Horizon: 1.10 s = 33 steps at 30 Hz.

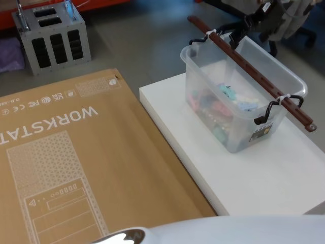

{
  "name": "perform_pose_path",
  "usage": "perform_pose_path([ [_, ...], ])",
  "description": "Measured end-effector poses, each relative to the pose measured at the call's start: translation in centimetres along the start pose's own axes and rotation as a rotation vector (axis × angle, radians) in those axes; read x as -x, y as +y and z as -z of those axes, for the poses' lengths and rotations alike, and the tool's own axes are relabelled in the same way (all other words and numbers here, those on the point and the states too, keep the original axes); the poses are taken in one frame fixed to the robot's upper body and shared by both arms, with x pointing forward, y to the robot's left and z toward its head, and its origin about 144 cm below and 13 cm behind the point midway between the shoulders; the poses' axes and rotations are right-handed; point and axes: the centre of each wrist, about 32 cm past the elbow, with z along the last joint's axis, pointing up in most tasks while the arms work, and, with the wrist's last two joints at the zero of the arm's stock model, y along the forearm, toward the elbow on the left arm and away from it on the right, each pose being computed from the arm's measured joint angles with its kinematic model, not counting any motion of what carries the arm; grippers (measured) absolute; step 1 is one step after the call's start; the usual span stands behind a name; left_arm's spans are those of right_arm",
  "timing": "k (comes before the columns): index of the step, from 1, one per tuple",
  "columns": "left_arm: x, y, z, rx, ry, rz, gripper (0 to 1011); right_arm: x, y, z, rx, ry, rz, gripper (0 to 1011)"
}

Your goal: Use one hand to grasp the basket and place it at the designated location.

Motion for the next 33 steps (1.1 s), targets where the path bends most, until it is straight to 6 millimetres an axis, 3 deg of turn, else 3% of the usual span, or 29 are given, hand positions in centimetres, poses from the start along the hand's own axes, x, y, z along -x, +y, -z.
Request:
perform_pose_path([
  [33,0.0,0.0,0.0,0.0,0.0,0.0,0,0.0,0.0,0.0,0.0,0.0,0.0,1001],
])
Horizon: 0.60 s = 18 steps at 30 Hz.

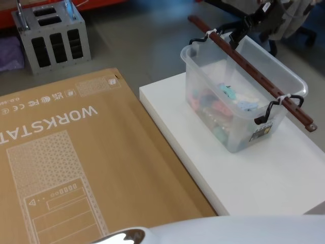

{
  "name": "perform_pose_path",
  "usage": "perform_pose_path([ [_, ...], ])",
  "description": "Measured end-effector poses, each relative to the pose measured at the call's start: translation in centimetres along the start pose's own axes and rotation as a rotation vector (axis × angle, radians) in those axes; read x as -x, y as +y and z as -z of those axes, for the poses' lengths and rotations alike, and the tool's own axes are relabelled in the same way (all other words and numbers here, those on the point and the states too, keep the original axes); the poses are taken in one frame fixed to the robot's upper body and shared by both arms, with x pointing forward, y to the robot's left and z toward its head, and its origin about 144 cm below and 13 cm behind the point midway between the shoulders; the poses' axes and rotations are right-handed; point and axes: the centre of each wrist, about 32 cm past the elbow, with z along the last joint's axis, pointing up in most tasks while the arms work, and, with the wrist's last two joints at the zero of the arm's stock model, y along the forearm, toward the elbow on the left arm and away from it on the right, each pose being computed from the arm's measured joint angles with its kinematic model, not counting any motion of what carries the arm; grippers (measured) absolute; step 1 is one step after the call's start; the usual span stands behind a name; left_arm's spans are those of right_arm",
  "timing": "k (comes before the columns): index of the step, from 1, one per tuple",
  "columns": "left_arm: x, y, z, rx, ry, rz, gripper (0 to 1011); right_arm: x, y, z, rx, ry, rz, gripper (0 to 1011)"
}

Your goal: Use one hand to grasp the basket and place it at the designated location.

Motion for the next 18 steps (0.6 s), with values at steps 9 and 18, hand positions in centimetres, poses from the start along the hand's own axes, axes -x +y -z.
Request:
perform_pose_path([
  [9,0.0,0.0,0.0,0.0,0.0,0.0,0,-0.4,0.8,-0.1,0.004,-0.007,-0.022,1001],
  [18,0.0,0.0,0.0,0.0,0.0,0.0,0,-0.9,1.8,0.0,0.009,-0.018,-0.043,1001],
])
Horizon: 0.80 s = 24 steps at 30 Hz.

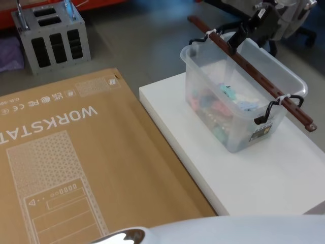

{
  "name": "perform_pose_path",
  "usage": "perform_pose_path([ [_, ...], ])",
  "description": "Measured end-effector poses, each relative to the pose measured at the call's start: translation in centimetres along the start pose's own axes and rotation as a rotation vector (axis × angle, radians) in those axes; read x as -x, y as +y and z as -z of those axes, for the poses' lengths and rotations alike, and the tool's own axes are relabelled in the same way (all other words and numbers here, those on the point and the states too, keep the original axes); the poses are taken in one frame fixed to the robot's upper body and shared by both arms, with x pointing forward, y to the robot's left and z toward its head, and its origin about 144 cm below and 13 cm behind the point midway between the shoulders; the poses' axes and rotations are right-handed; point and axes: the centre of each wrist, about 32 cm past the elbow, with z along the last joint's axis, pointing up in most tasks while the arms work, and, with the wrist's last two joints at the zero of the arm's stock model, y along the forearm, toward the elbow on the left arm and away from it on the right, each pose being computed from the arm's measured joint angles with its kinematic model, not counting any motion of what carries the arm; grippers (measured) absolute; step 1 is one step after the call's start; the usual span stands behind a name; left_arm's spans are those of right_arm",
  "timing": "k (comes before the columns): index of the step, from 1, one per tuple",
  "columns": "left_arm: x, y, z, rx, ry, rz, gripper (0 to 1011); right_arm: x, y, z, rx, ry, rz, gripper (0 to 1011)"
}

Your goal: Use one hand to grasp the basket and place it at the designated location.

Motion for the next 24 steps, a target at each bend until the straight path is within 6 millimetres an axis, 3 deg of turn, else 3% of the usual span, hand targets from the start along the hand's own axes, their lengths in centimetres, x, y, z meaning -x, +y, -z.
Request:
perform_pose_path([
  [14,0.0,0.0,0.0,0.0,0.0,0.0,0,-1.3,1.6,0.0,-0.012,-0.014,-0.045,1001],
  [24,0.0,0.0,0.0,0.0,0.0,0.0,0,-2.2,4.3,0.1,-0.039,-0.04,-0.135,1001],
])
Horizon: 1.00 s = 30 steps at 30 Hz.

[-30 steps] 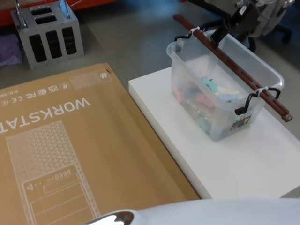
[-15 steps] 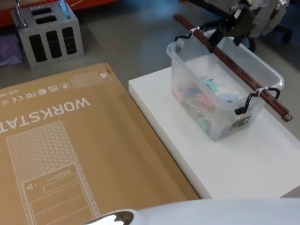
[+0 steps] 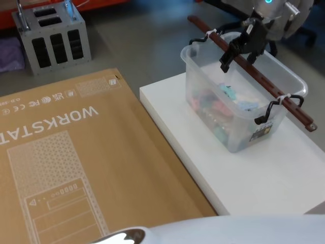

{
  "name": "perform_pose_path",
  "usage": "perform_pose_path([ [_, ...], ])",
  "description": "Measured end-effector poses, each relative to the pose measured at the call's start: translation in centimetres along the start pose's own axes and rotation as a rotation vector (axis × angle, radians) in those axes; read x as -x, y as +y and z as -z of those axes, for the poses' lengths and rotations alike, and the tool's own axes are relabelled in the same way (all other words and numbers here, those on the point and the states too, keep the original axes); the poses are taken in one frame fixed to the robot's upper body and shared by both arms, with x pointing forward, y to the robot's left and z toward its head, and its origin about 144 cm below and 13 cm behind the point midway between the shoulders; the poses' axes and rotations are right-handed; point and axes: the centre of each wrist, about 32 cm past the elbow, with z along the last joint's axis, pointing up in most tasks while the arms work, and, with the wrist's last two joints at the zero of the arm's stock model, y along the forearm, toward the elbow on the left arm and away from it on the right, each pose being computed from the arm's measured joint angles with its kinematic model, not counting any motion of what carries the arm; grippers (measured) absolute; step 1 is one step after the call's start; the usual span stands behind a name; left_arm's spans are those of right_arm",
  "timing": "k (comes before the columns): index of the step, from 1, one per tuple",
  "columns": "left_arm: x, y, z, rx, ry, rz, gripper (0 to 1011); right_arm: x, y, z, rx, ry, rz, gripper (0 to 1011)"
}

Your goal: Use one hand to grasp the basket and place it at the designated location.

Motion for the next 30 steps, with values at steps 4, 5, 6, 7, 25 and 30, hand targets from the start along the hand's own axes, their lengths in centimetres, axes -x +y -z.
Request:
perform_pose_path([
  [4,0.0,0.0,0.0,0.0,0.0,0.0,0,-0.1,0.3,0.0,-0.006,-0.003,-0.012,1001],
  [5,0.0,0.0,0.0,0.0,0.0,0.0,0,-0.2,0.5,0.0,-0.008,-0.004,-0.017,1001],
  [6,0.0,0.0,0.0,0.0,0.0,0.0,0,-0.2,0.5,0.0,-0.009,-0.004,-0.019,1001],
  [7,0.0,0.0,0.0,0.0,0.0,0.0,0,-0.2,0.6,0.0,-0.012,-0.005,-0.023,1001],
  [25,0.0,0.0,0.0,0.0,0.0,0.0,0,-0.2,2.3,0.2,-0.018,0.003,-0.076,1001],
  [30,0.0,0.0,0.0,0.0,0.0,0.0,0,0.0,2.8,0.3,-0.017,0.004,-0.091,1001],
])
